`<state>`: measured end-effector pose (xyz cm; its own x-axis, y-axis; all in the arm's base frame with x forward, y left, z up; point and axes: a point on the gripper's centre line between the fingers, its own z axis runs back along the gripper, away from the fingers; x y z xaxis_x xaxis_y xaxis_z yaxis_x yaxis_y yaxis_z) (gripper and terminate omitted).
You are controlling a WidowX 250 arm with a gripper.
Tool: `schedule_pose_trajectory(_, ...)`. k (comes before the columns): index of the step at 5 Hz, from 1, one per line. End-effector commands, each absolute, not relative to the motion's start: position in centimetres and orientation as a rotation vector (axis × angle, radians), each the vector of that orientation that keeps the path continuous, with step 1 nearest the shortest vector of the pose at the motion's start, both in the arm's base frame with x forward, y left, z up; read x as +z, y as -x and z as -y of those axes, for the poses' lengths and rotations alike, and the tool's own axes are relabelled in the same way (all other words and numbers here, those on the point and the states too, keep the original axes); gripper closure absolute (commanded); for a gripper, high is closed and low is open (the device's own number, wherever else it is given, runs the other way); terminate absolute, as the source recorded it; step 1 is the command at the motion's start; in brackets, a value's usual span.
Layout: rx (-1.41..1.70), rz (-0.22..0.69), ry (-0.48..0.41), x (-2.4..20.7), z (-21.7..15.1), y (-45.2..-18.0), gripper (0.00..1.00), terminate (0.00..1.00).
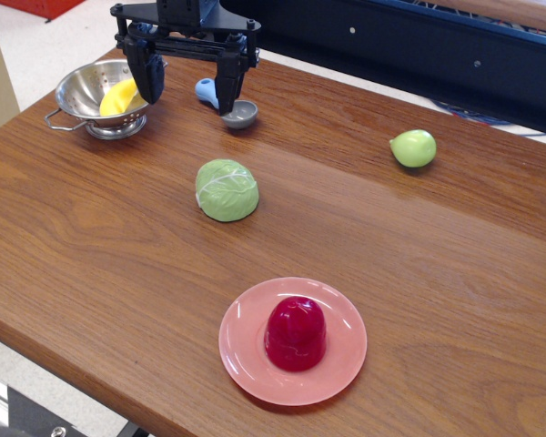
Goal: Take banana out of colander
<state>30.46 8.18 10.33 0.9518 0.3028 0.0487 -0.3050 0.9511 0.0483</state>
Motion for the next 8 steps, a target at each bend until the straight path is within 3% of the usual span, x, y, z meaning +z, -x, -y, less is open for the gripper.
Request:
schedule_pose_trajectory(1, 0.309, 0.041, -0.055, 10.3, -8.2, -30.5, 0.0, 0.0)
schedule_pose_trajectory(3, 0.194, 0.134, -0.111, 12.6, -14.0, -32.2, 0.0, 0.0)
schedule_pose_trajectory(6, 0.21, 0.24, -0.182, 11.2, -19.8, -35.9, 0.0, 0.0)
schedule_pose_trajectory(8, 0.254, 0.249, -0.183, 11.0, -21.9, -36.7, 0.0, 0.0)
